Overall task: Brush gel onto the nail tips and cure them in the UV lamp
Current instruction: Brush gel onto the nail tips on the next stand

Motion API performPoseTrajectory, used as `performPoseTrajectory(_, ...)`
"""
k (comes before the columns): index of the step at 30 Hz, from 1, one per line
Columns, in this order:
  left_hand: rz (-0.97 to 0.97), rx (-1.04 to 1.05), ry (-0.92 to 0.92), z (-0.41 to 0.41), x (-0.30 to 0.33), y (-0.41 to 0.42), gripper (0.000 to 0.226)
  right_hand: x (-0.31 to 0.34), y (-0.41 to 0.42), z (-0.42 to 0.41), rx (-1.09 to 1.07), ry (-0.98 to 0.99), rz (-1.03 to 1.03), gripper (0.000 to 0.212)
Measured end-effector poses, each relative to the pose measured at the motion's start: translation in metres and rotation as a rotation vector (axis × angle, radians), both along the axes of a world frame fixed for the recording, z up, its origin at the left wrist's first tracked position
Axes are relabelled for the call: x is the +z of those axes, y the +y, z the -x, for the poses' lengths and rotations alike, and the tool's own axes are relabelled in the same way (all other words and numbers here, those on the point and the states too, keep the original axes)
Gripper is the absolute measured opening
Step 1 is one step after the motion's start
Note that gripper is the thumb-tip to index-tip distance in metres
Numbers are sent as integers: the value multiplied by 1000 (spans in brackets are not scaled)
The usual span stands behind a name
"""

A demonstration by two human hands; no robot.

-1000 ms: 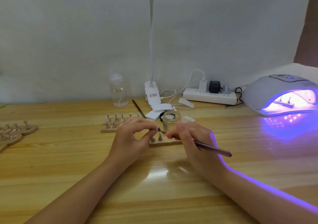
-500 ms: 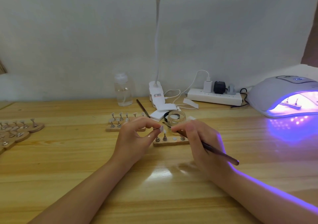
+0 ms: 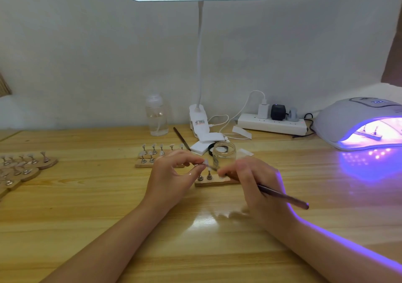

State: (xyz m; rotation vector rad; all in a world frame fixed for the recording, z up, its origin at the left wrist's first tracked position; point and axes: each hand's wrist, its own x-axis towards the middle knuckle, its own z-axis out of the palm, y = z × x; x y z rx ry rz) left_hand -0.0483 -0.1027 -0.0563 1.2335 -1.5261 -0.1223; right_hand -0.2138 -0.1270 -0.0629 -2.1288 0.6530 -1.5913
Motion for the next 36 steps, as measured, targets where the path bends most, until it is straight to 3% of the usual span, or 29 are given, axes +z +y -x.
performPoseTrajectory(5, 4, 12, -16, 0, 1, 1, 32, 0, 0, -1, 34, -3, -117, 43)
performPoseTrajectory(9, -6, 25, -33, 1, 2, 2, 32, 2, 1, 0, -19, -2, -40, 41)
performPoseTrajectory(15, -8, 32, -19, 1, 0, 1, 32, 3, 3, 1, 65, -25, -126, 41)
performPoseTrajectory(19, -17, 36, -28, 1, 0, 1, 29, 4, 2, 0, -15, 35, -114, 32)
performPoseTrajectory(24, -18, 33, -12, 2, 0, 1, 26, 5, 4, -1, 40, -34, -103, 37)
performPoseTrajectory(28, -27, 27, -19, 1, 0, 1, 25, 5, 3, -1, -16, 45, -108, 34)
performPoseTrajectory(33, -19, 25, -14, 1, 1, 2, 28, 5, 5, 1, 88, -147, -175, 39)
performPoseTrajectory(36, -13, 26, -26, 1, 1, 3, 29, 6, 2, 1, 35, -59, -217, 32)
